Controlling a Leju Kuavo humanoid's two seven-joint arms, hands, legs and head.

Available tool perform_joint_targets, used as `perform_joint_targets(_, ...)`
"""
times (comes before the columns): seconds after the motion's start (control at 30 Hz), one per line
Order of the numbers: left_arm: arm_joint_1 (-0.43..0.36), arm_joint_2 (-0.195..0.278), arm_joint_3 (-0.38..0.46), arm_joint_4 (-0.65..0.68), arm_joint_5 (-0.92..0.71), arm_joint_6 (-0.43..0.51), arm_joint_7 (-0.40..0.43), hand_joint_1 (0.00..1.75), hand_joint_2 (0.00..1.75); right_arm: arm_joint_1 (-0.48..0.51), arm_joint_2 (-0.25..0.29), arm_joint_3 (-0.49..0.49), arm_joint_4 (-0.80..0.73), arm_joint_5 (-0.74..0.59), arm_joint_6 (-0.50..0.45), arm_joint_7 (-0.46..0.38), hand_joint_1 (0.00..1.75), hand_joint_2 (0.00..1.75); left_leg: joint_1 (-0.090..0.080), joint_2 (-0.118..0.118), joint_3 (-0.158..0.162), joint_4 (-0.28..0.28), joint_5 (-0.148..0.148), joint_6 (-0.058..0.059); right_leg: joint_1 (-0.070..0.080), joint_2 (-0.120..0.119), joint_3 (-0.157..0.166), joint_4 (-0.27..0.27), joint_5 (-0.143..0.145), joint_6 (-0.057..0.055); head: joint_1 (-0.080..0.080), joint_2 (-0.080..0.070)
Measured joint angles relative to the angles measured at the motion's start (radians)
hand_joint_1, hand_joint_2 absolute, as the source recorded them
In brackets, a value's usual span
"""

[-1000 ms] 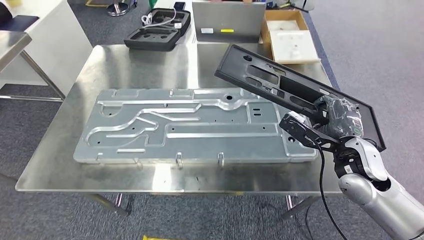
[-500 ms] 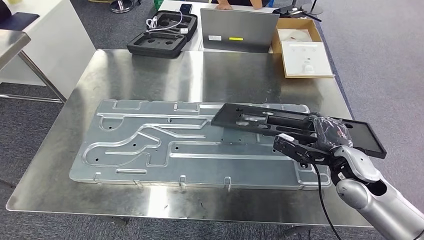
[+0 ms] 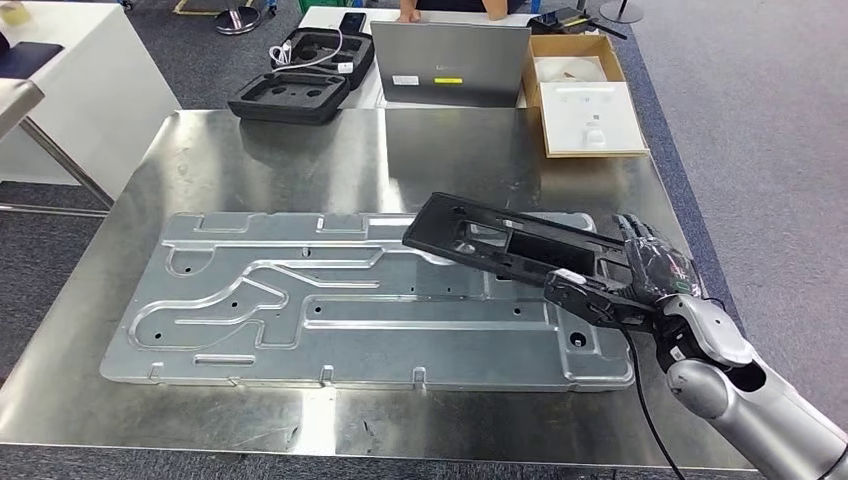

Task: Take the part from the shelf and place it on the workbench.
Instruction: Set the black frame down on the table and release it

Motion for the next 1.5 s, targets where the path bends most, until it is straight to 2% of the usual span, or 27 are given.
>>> perform_joint_targets(0.03, 0.0, 0.001, 0.0, 0.0, -0.001, 0.006, 0.005, 0.0, 1.75, 0.0, 0.001, 0.0, -0.003, -0.004, -0.01, 0.0, 0.0, 0.0, -0.005, 0.0, 0.032, -0.07, 0.032, 0.013, 0.002, 0.0, 0.001, 0.0, 0.0, 0.0, 0.0, 0.0)
perform_joint_targets(0.07, -0.001, 0.001, 0.002, 0.0, -0.002, 0.011, 0.008, 0.0, 1.75, -0.001, 0.002, 0.0, -0.006, -0.009, -0.019, 0.0, 0.0, 0.0, -0.01, 0.001, 0.061, -0.13, 0.056, 0.022, 0.004, 0.0, 0.002, 0.0, 0.0, 0.001, 0.001, 0.0)
perform_joint_targets(0.1, -0.001, 0.002, 0.003, 0.0, -0.003, 0.016, 0.01, 0.0, 1.31, -0.002, 0.003, 0.0, -0.008, -0.015, -0.028, 0.0, 0.0, 0.0, -0.015, 0.001, 0.08, -0.17, 0.069, 0.028, 0.004, 0.0, 0.001, -0.001, 0.0, 0.003, 0.001, 0.0)
perform_joint_targets(0.2, -0.002, 0.001, 0.007, 0.0, -0.01, 0.033, 0.017, 0.0, 0.0, -0.002, 0.008, 0.0, -0.017, -0.04, -0.066, -0.004, 0.0, 0.0, -0.017, 0.001, 0.091, -0.196, 0.08, 0.029, 0.004, -0.002, 0.001, -0.004, 0.004, 0.016, 0.001, 0.0)
perform_joint_targets(0.27, -0.001, -0.001, 0.007, 0.0, -0.016, 0.047, 0.023, 0.0, 0.0, -0.004, 0.011, 0.001, -0.028, -0.062, -0.101, -0.013, 0.0, 0.0, -0.011, 0.004, 0.094, -0.214, 0.094, 0.032, 0.004, -0.002, -0.007, 0.016, -0.022, 0.024, 0.003, 0.0)
perform_joint_targets(0.37, 0.0, -0.002, 0.007, 0.0, -0.024, 0.064, 0.027, 0.0, 0.0, -0.011, 0.019, 0.002, -0.047, -0.101, -0.156, -0.037, 0.0, 0.0, -0.008, 0.007, 0.083, -0.222, 0.11, 0.039, 0.002, -0.002, -0.06, 0.175, -0.134, 0.031, 0.007, 0.0)
perform_joint_targets(0.4, 0.0, -0.002, 0.007, 0.0, -0.025, 0.068, 0.029, 0.0, 0.0, -0.012, 0.024, 0.004, -0.054, -0.117, -0.174, -0.046, 0.0, 0.0, -0.008, 0.007, 0.076, -0.22, 0.114, 0.04, 0.0, -0.002, -0.075, 0.23, -0.16, 0.034, 0.007, 0.0)
perform_joint_targets(0.43, 0.0, -0.003, 0.007, 0.0, -0.027, 0.071, 0.031, 0.0, 0.0, -0.012, 0.029, 0.006, -0.061, -0.133, -0.189, -0.053, 0.0, 0.0, -0.007, 0.007, 0.069, -0.217, 0.118, 0.039, -0.002, -0.002, -0.075, 0.254, -0.166, 0.037, 0.007, 0.0)
perform_joint_targets(0.47, 0.0, -0.004, 0.007, 0.0, -0.027, 0.073, 0.032, 0.0, 0.0, -0.012, 0.034, 0.007, -0.067, -0.147, -0.202, -0.059, 0.0, 0.0, -0.007, 0.006, 0.062, -0.214, 0.122, 0.038, -0.004, -0.002, -0.06, 0.244, -0.155, 0.04, 0.007, 0.0)
perform_joint_targets(0.53, 0.0, -0.004, 0.007, 0.0, -0.027, 0.075, 0.036, 0.0, 0.0, -0.017, 0.041, 0.01, -0.08, -0.166, -0.219, -0.066, 0.0, 0.0, -0.005, 0.004, 0.046, -0.201, 0.127, 0.032, -0.011, -0.003, 0.019, 0.124, -0.112, 0.046, 0.007, 0.0)
perform_joint_targets(0.6, 0.0, -0.004, 0.007, 0.0, -0.027, 0.077, 0.037, 0.0, 0.0, -0.024, 0.046, 0.01, -0.092, -0.173, -0.224, -0.068, 0.0, 0.0, -0.006, 0.001, 0.033, -0.188, 0.133, 0.02, -0.011, 0.001, 0.08, 0.024, -0.082, 0.042, 0.006, 0.0)
perform_joint_targets(0.73, 0.004, -0.005, 0.007, 0.0, -0.027, 0.08, 0.038, 0.0, 0.0, -0.032, 0.057, 0.011, -0.109, -0.175, -0.227, -0.068, 0.0, 0.0, -0.006, -0.004, 0.015, -0.183, 0.151, -0.005, -0.005, 0.004, 0.07, 0.003, -0.059, 0.013, 0.004, 0.0)
perform_joint_targets(0.8, 0.006, -0.006, 0.007, 0.0, -0.027, 0.082, 0.038, 0.0, 0.0, -0.035, 0.061, 0.013, -0.114, -0.18, -0.231, -0.07, 0.0, 0.0, -0.004, -0.002, -0.008, -0.14, 0.097, -0.016, -0.009, 0.0, 0.05, -0.003, -0.038, -0.002, 0.001, 0.0)
perform_joint_targets(0.87, 0.005, -0.006, 0.007, 0.0, -0.027, 0.084, 0.039, 0.0, 0.0, -0.036, 0.066, 0.013, -0.119, -0.206, -0.248, -0.081, 0.0, 0.0, -0.002, 0.002, -0.038, -0.028, -0.007, -0.025, -0.007, -0.001, 0.024, -0.005, -0.016, -0.011, -0.003, 0.0)
perform_joint_targets(0.9, 0.005, -0.006, 0.007, 0.0, -0.027, 0.085, 0.039, 0.0, 0.0, -0.035, 0.069, 0.013, -0.121, -0.231, -0.266, -0.091, 0.0, 0.0, -0.002, 0.002, -0.047, 0.032, -0.046, -0.027, -0.005, -0.002, 0.01, -0.004, -0.006, -0.012, -0.003, 0.0)
perform_joint_targets(0.93, 0.005, -0.006, 0.007, 0.0, -0.026, 0.086, 0.039, 0.0, 0.0, -0.034, 0.073, 0.014, -0.121, -0.258, -0.289, -0.102, 0.0, 0.0, -0.002, 0.002, -0.047, 0.074, -0.061, -0.027, -0.003, -0.002, -0.004, -0.004, 0.004, -0.013, -0.003, 0.0)
perform_joint_targets(1.0, 0.006, -0.006, 0.007, 0.0, -0.025, 0.086, 0.04, 0.0, 0.0, -0.029, 0.08, 0.014, -0.124, -0.312, -0.347, -0.126, 0.0, 0.0, -0.003, 0.002, -0.001, 0.069, -0.029, -0.022, 0.001, -0.002, -0.031, -0.002, 0.023, -0.012, -0.003, 0.0)
perform_joint_targets(1.03, 0.005, -0.006, 0.007, 0.0, -0.025, 0.086, 0.041, 0.0, 0.0, -0.025, 0.083, 0.014, -0.127, -0.335, -0.381, -0.139, 0.0, 0.0, -0.005, 0.002, 0.048, 0.019, -0.003, -0.016, 0.002, -0.002, -0.041, -0.001, 0.032, -0.01, -0.003, 0.0)
perform_joint_targets(1.1, 0.003, -0.004, 0.007, 0.0, -0.024, 0.085, 0.043, 0.0, 0.0, -0.015, 0.086, 0.012, -0.134, -0.376, -0.455, -0.16, 0.0, 0.0, -0.011, 0.0, 0.158, -0.127, 0.003, -0.002, 0.003, -0.004, -0.051, -0.001, 0.046, -0.004, -0.003, 0.0)
perform_joint_targets(1.17, 0.0, -0.002, 0.007, 0.0, -0.024, 0.085, 0.045, 0.0, 0.0, -0.005, 0.09, 0.007, -0.138, -0.414, -0.522, -0.176, 0.0, 0.0, -0.019, -0.001, 0.211, -0.214, -0.013, 0.008, 0.002, -0.008, -0.052, -0.006, 0.063, 0.007, -0.004, 0.0)
perform_joint_targets(1.23, 0.0, -0.002, 0.007, 0.0, -0.024, 0.085, 0.047, 0.0, 0.0, 0.01, 0.097, -0.004, -0.139, -0.453, -0.586, -0.19, 0.0, 0.0, -0.019, 0.001, 0.207, -0.23, 0.003, 0.018, 0.0, -0.008, -0.052, -0.015, 0.078, 0.019, -0.006, 0.0)
perform_joint_targets(1.27, 0.0, -0.003, 0.007, 0.0, -0.024, 0.085, 0.049, 0.0, 0.0, 0.019, 0.1, -0.011, -0.14, -0.469, -0.616, -0.198, 0.0, 0.0, -0.018, 0.003, 0.203, -0.236, 0.016, 0.025, 0.0, -0.007, -0.056, -0.011, 0.068, 0.024, -0.006, 0.0)
perform_joint_targets(1.33, 0.001, -0.004, 0.006, 0.0, -0.025, 0.085, 0.051, 0.0, 0.0, 0.033, 0.106, -0.03, -0.141, -0.497, -0.665, -0.221, 0.0, 0.0, -0.013, 0.011, 0.186, -0.243, 0.043, 0.04, -0.001, -0.004, -0.078, 0.052, -0.007, 0.03, -0.001, 0.0)
perform_joint_targets(1.4, 0.002, -0.005, 0.006, 0.0, -0.026, 0.086, 0.053, 0.0, 0.0, 0.049, 0.112, -0.055, -0.146, -0.529, -0.685, -0.25, 0.0, 0.0, -0.014, 0.015, 0.156, -0.239, 0.063, 0.048, -0.001, -0.004, -0.109, 0.176, -0.101, 0.035, 0.003, 0.0)
perform_joint_targets(1.43, 0.003, -0.005, 0.006, 0.0, -0.026, 0.086, 0.053, 0.0, 0.0, 0.059, 0.115, -0.067, -0.149, -0.55, -0.686, -0.264, 0.0, 0.0, -0.014, 0.016, 0.139, -0.235, 0.072, 0.047, -0.002, -0.004, -0.116, 0.232, -0.12, 0.038, 0.003, 0.0)
perform_joint_targets(1.47, 0.003, -0.005, 0.006, 0.0, -0.026, 0.086, 0.053, 0.0, 0.0, 0.07, 0.119, -0.078, -0.154, -0.572, -0.687, -0.278, 0.0, 0.0, -0.014, 0.017, 0.121, -0.229, 0.081, 0.046, -0.003, -0.004, -0.111, 0.263, -0.115, 0.042, 0.004, 0.0)
perform_joint_targets(1.5, 0.003, -0.006, 0.006, 0.0, -0.026, 0.086, 0.053, 0.0, 0.0, 0.079, 0.124, -0.089, -0.159, -0.594, -0.687, -0.291, 0.0, 0.0, -0.013, 0.017, 0.102, -0.221, 0.089, 0.044, -0.005, -0.004, -0.089, 0.26, -0.091, 0.045, 0.005, 0.0)
